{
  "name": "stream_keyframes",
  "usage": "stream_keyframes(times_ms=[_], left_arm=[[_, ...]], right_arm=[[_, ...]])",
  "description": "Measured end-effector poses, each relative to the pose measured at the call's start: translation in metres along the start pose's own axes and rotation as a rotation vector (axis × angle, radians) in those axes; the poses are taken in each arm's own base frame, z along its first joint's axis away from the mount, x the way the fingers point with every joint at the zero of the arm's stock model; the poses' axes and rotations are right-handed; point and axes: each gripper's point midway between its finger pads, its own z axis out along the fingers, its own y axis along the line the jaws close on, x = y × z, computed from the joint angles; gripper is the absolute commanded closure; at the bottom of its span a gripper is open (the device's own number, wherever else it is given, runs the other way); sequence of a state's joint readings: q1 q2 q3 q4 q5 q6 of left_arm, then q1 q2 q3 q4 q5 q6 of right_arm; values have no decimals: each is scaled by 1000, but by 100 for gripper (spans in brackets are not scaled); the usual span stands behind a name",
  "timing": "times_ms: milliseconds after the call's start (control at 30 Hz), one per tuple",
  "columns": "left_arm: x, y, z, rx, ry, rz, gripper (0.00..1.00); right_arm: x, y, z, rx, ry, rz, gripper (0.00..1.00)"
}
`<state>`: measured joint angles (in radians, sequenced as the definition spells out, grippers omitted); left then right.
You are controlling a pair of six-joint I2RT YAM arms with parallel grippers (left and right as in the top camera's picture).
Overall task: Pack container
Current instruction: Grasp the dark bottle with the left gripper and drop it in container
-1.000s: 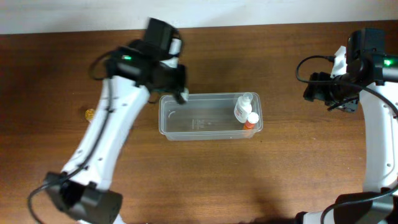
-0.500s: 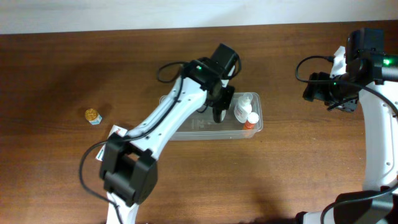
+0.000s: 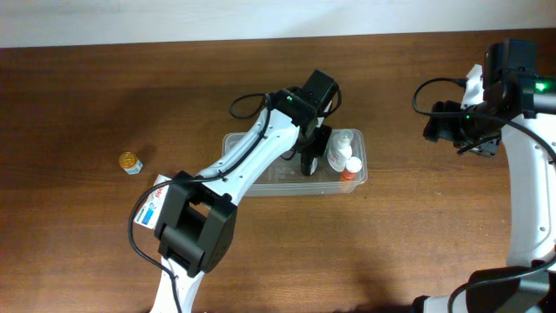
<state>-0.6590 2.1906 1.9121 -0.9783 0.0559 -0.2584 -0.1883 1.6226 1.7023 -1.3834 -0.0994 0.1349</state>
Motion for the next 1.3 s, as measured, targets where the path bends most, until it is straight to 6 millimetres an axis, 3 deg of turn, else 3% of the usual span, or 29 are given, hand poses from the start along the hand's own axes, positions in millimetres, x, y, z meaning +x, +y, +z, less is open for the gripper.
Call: stream_keyframes(times_ms=[133,233,300,367,933,1033,1100,1233,1300], left_arm=[[2,-9,0,5,0,18,95],[5,-18,1,11,2,36,73],[6,-23,1,14,3,45,66],[7,-26,1,17,4,52,51],[13,-25,-1,10,30,59,40],[12,-21,-12,4,42,53,39],[0,-18,-26,8,12,53,34],[-25,3,-76,-1,-84,24,5],[-32,20,-105,-29,-136,-3,1]], right_arm=[[0,0,0,0,0,0,24],[0,0,0,0,0,0,24],[0,0,0,0,0,0,24],[0,0,0,0,0,0,24],[0,0,0,0,0,-3,24],[0,0,0,0,1,-4,24],[0,0,0,0,2,-3,24],[0,0,0,0,2,-3,24],[0,0,0,0,2,-4,24]])
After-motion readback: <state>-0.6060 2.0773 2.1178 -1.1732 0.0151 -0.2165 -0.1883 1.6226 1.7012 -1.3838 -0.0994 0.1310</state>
